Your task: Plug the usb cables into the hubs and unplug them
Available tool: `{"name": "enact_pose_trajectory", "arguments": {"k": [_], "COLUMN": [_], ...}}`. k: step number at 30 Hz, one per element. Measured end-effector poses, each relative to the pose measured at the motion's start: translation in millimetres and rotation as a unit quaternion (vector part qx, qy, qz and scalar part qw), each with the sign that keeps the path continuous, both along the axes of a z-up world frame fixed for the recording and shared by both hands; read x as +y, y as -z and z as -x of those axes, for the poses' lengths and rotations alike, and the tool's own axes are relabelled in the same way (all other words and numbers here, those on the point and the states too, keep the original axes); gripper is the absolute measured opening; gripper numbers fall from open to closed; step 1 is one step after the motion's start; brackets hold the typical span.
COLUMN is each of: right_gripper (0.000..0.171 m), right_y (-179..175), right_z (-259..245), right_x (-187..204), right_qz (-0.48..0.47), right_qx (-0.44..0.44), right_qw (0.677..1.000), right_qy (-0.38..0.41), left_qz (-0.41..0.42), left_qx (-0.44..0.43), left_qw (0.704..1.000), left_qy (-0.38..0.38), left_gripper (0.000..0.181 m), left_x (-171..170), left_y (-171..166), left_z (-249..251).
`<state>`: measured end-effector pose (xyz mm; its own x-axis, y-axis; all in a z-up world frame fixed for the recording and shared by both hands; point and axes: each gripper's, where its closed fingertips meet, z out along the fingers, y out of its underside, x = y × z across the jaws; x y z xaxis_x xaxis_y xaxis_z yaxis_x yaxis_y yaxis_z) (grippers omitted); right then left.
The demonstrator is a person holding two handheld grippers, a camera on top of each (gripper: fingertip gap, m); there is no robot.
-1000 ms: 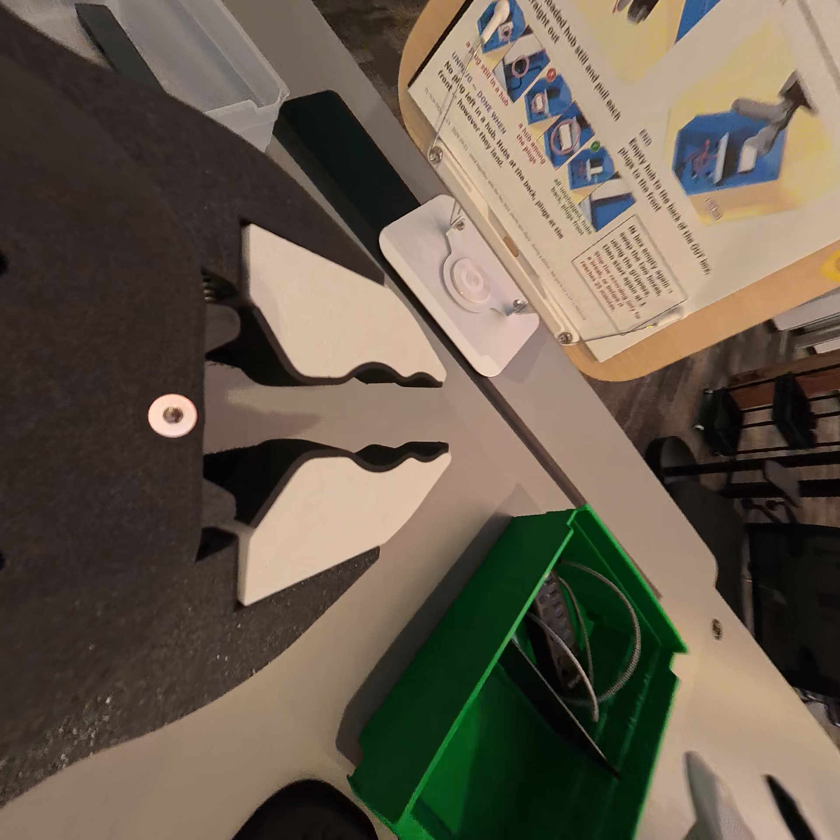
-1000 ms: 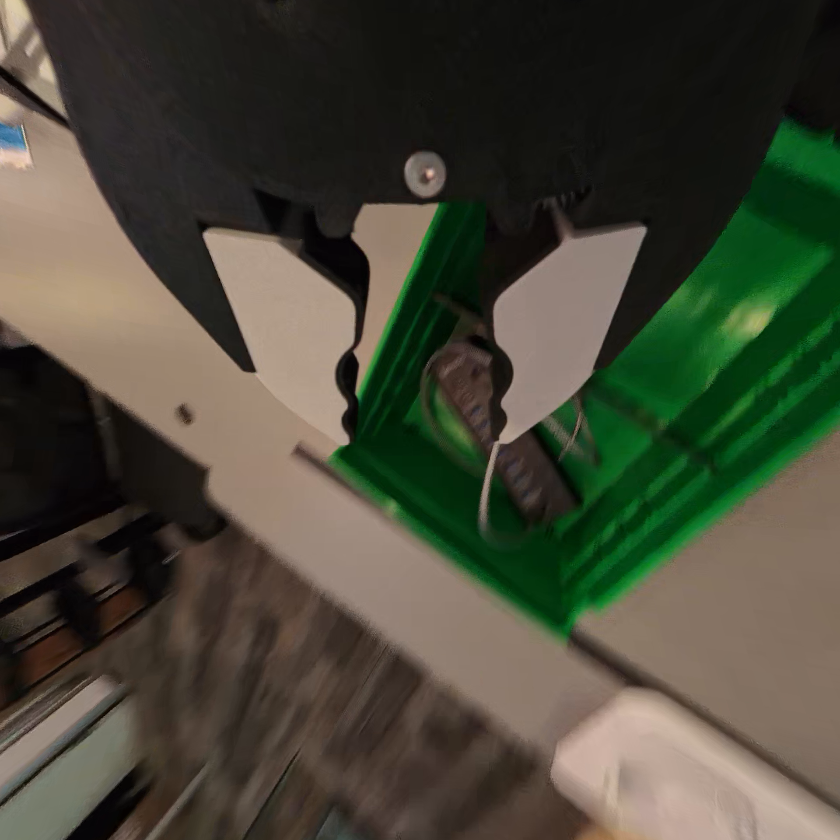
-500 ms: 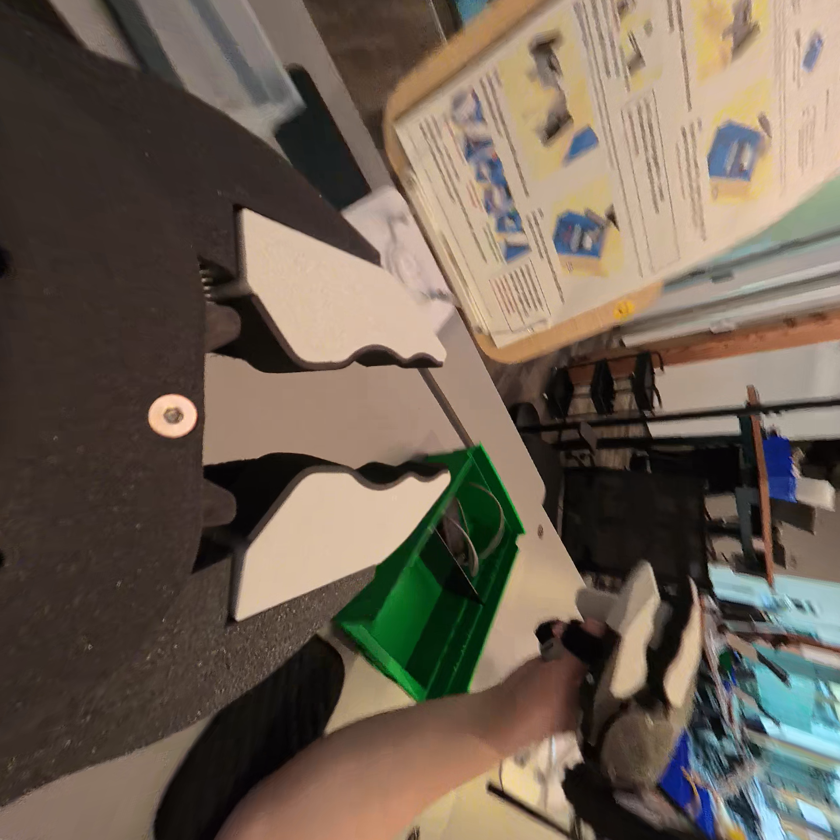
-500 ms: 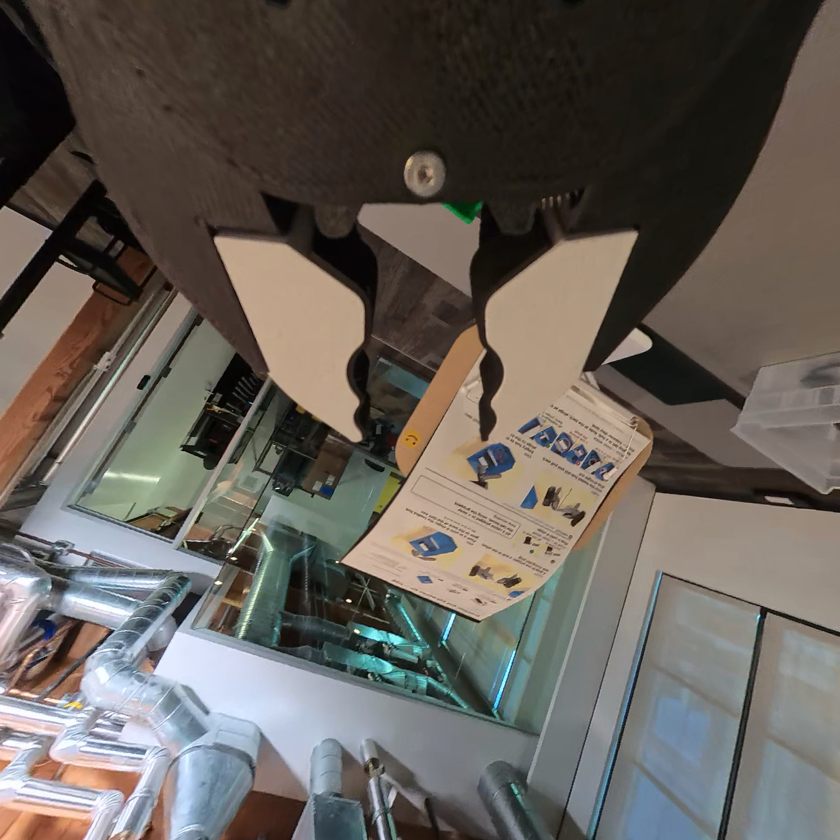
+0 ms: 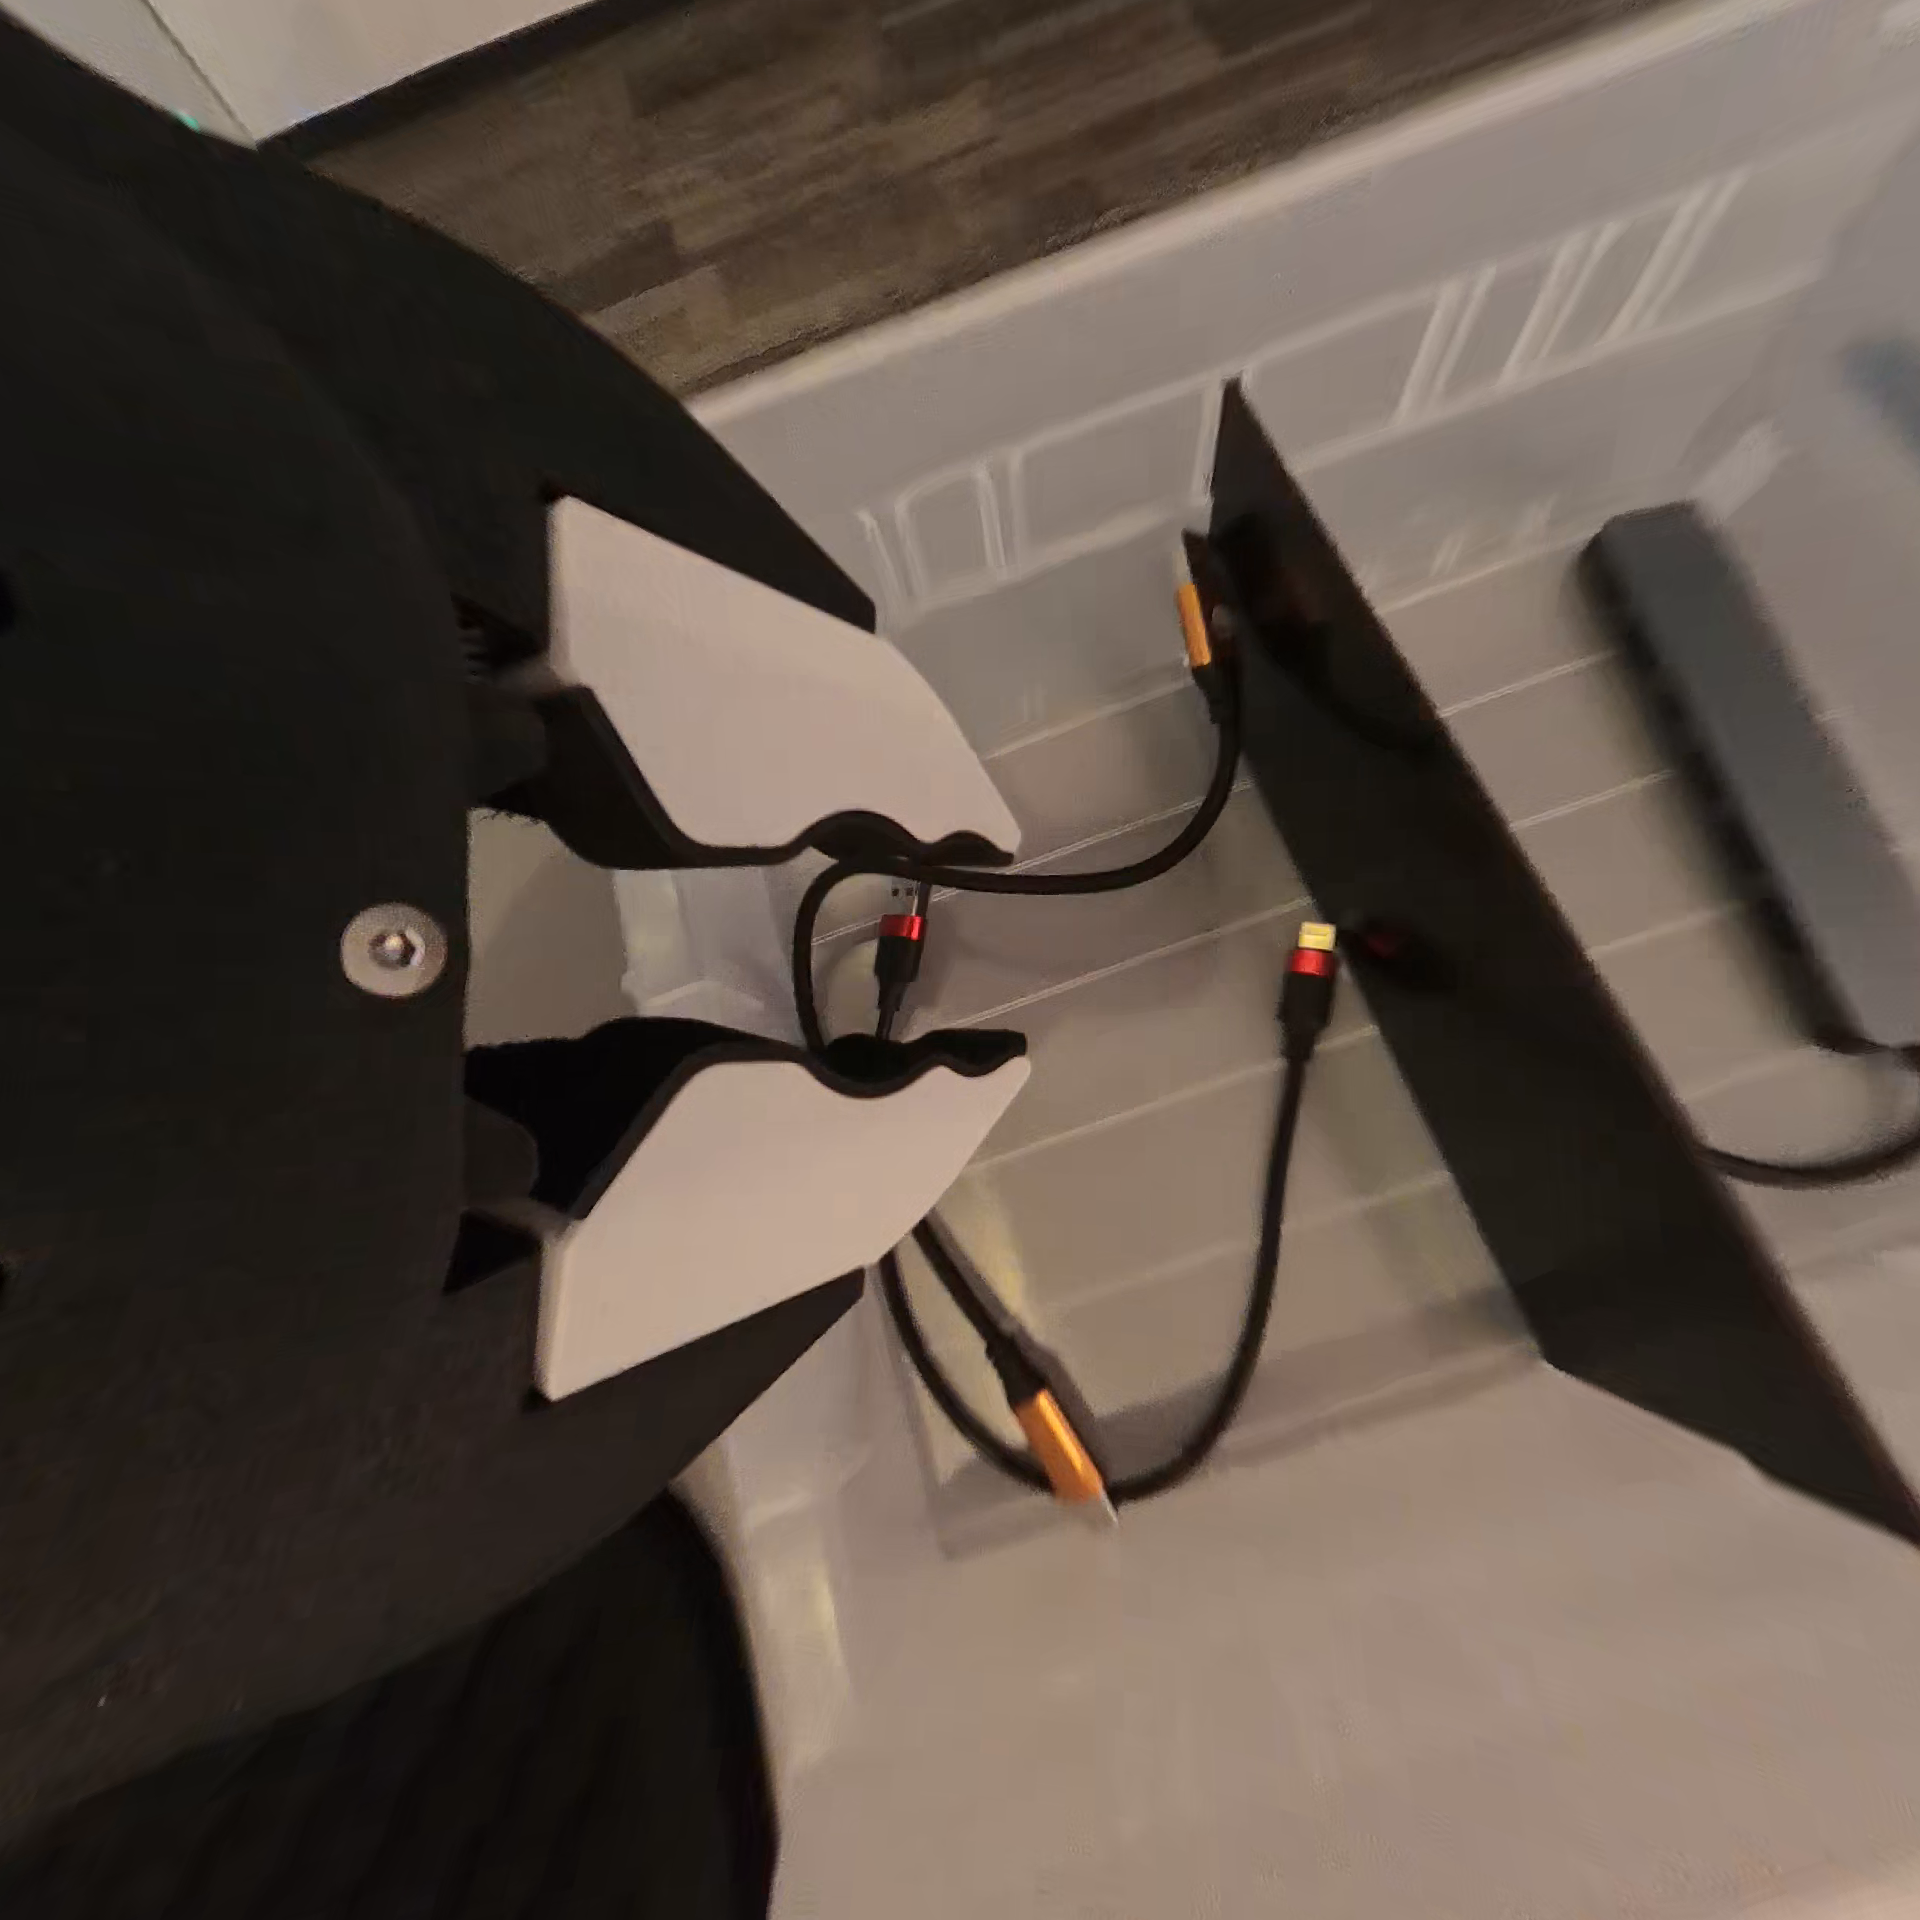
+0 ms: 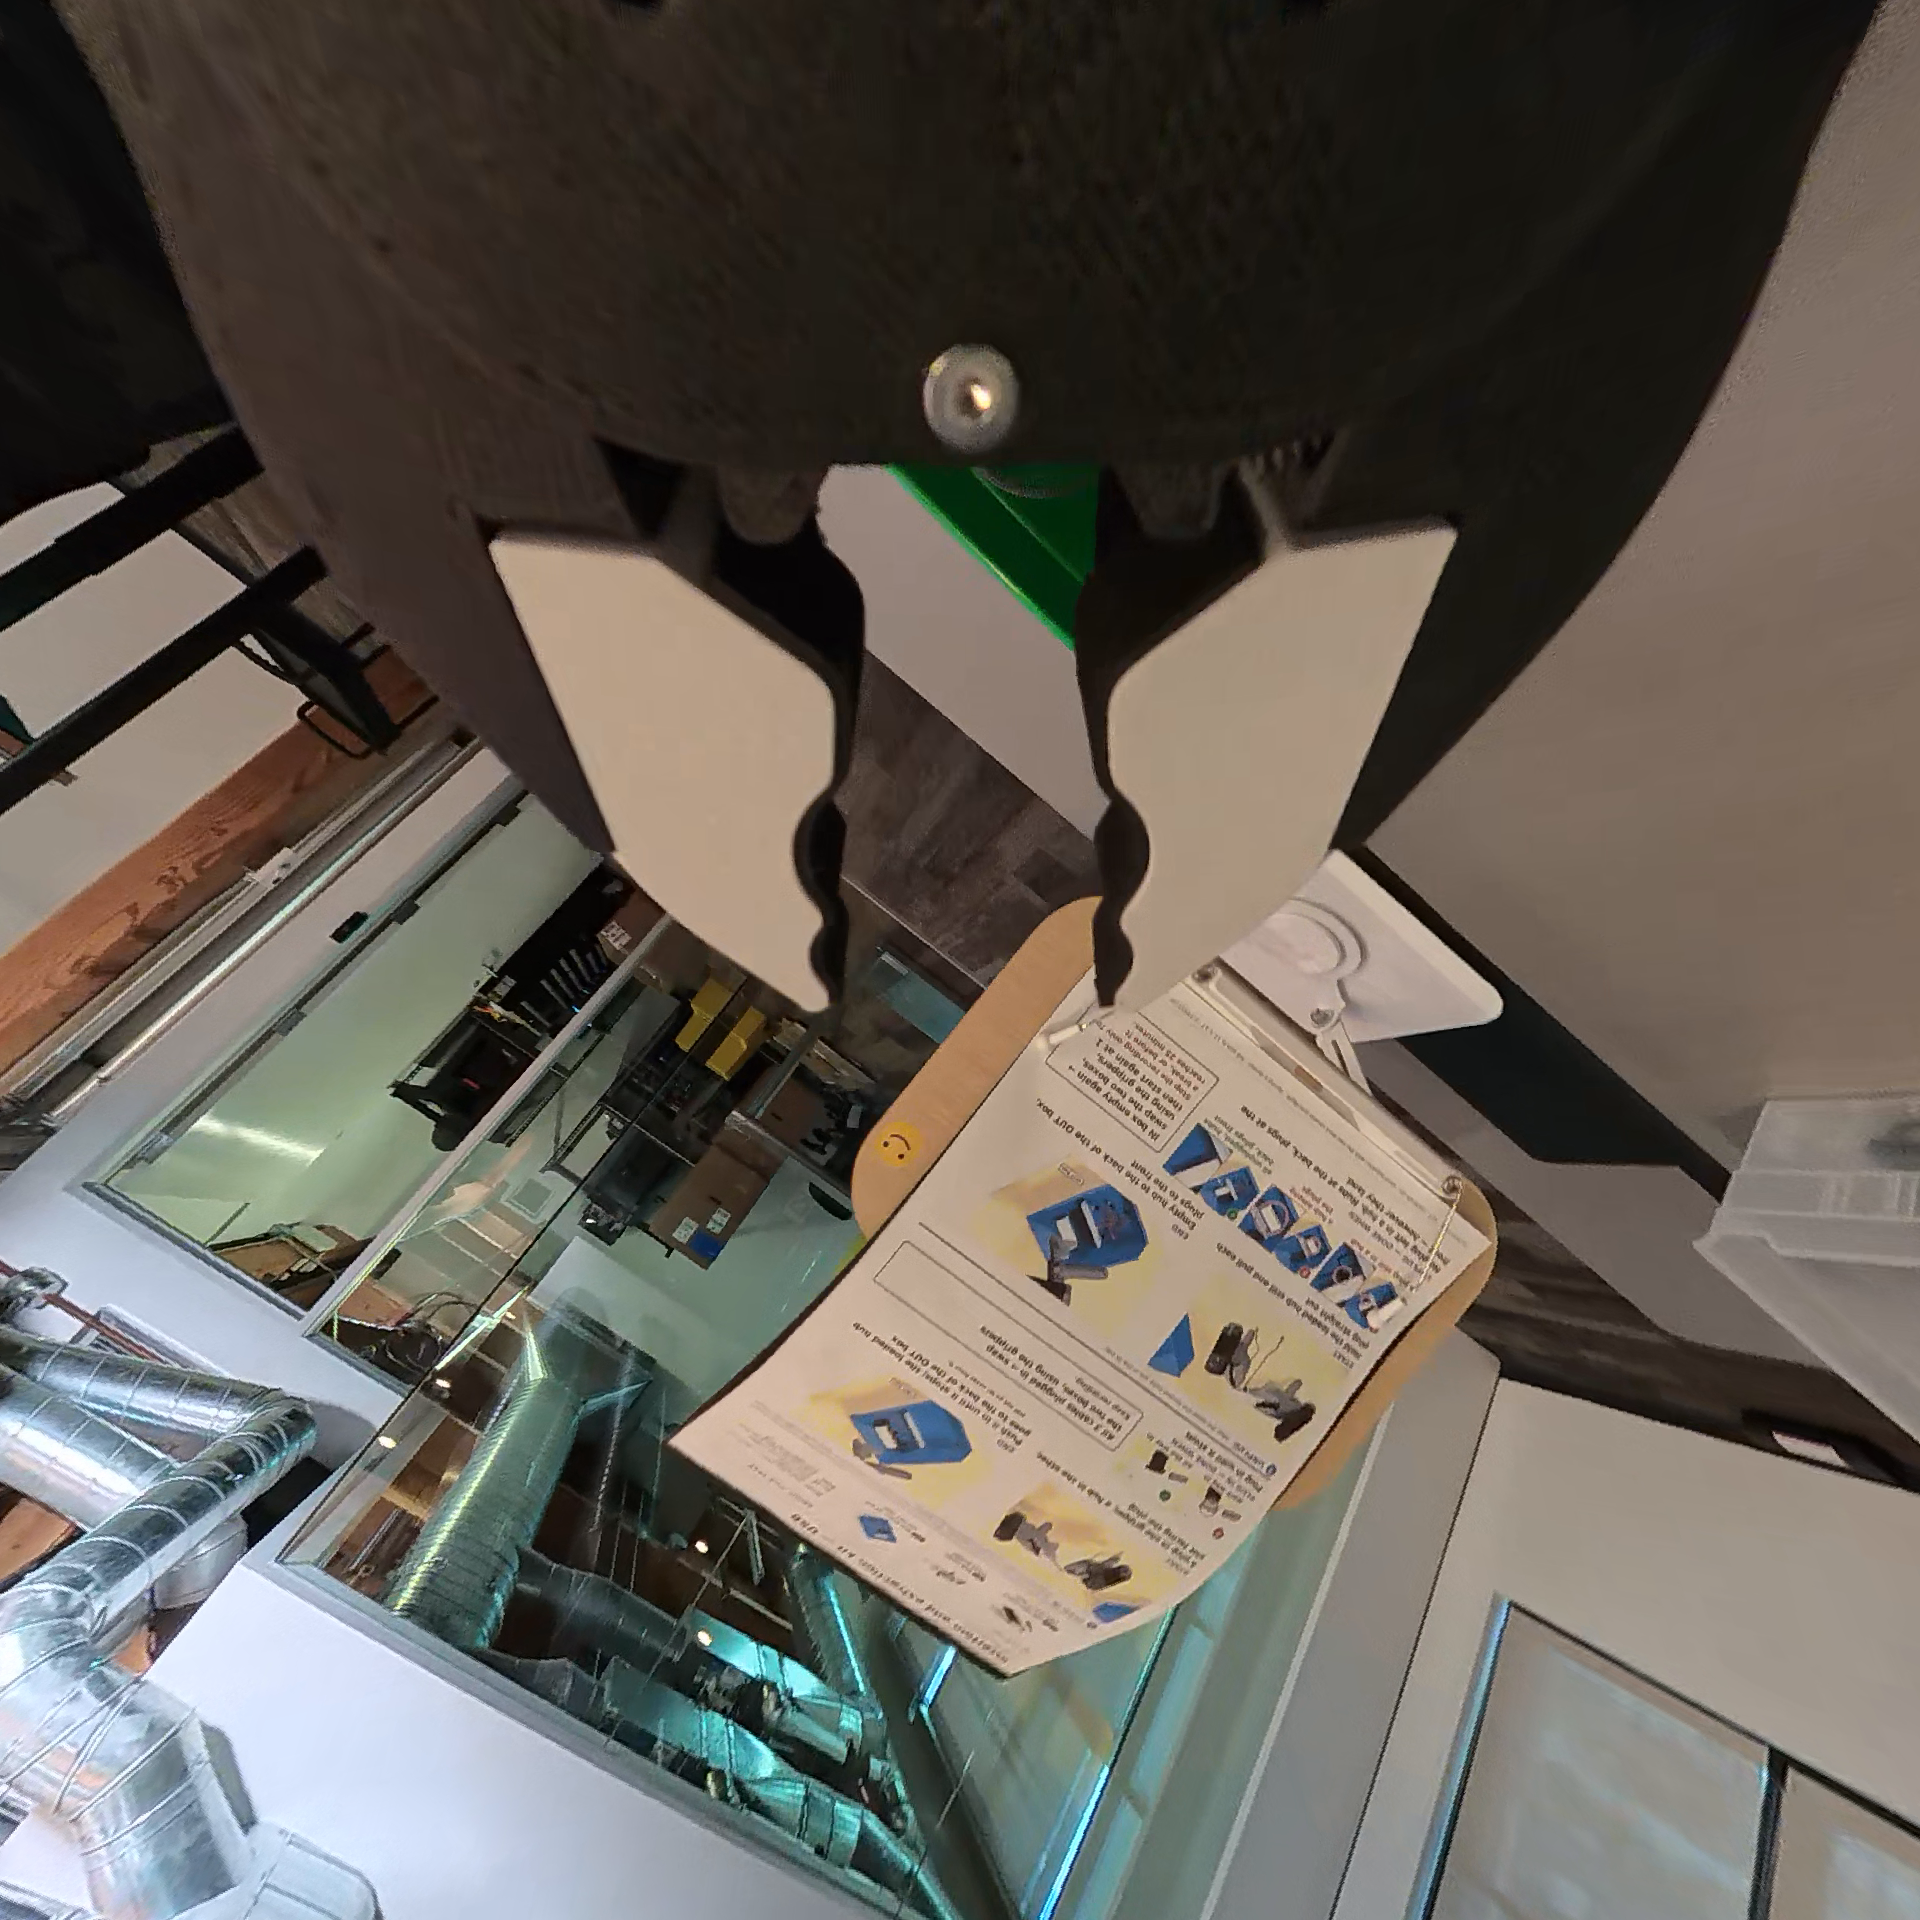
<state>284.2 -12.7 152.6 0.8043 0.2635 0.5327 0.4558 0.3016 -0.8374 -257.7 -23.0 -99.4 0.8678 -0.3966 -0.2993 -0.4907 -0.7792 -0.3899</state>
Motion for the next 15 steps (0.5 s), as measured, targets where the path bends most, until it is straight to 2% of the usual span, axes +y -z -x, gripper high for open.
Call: {"name": "enact_pose_trajectory", "arguments": {"k": [1,5,8,9,11,15], "right_gripper": [0.046,0.047,0.047,0.047,0.047,0.047], "right_y": [2,14,23,26,34,56], "right_z": [1,1,-3,-8,-26,-88], "right_x": [1,8,13,15,19,19], "right_qz": [0.002,0.016,0.035,0.043,0.064,0.135], "right_qx": [-0.012,-0.058,-0.074,-0.081,-0.091,-0.063], "right_qw": [1.0,0.998,0.996,0.995,0.991,0.98], "right_qy": [0.005,0.024,0.032,0.041,0.068,0.13], "left_qz": [0.014,0.059,0.082,0.074,0.061,-0.026], "left_qx": [0.002,0.038,0.074,0.085,0.09,0.116], "left_qw": [1.0,0.997,0.994,0.994,0.994,0.993], "left_qy": [-0.006,-0.033,-0.012,-0.01,-0.009,-0.007], "left_gripper": [0.033,0.031,0.009,0.002,0.002,0.002], "left_x": [3,10,11,14,16,23], "left_y": [12,42,53,51,43,-3], "left_z": [6,30,38,40,40,39]}}
